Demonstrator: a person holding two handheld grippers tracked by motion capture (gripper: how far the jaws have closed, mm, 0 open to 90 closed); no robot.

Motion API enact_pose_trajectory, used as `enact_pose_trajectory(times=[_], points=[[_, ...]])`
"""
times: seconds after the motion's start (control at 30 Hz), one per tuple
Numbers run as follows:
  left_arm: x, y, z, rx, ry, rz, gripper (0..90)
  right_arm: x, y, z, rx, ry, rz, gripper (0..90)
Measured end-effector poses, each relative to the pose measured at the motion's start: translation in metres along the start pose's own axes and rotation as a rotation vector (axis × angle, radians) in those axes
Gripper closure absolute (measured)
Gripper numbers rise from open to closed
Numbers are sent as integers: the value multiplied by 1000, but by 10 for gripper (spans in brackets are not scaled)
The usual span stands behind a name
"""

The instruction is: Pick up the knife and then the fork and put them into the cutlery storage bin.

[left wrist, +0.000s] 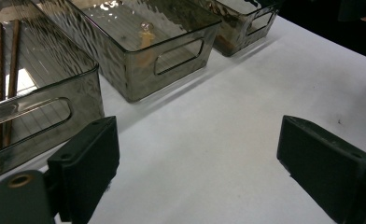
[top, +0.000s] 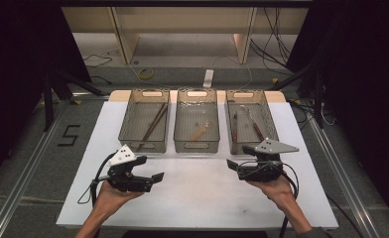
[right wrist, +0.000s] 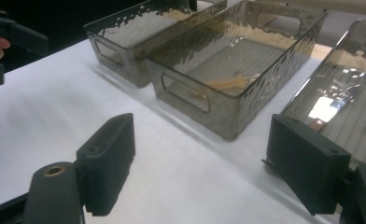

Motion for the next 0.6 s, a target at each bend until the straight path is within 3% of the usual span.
enact_pose_trajectory(times=[0.6], points=[[1, 3, 1, -36, 17, -32, 124, 11, 13, -34, -40, -25, 26, 191]])
Point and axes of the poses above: each handheld gripper's, and its own axes: y roughly backward along the jaws, z roughly out of its top, x roughly to its left, the point moved 1 cm from there along -y, roughly forward along the jaws, and after that the axes turned 4 degrees about x, right-handed, at the moved point
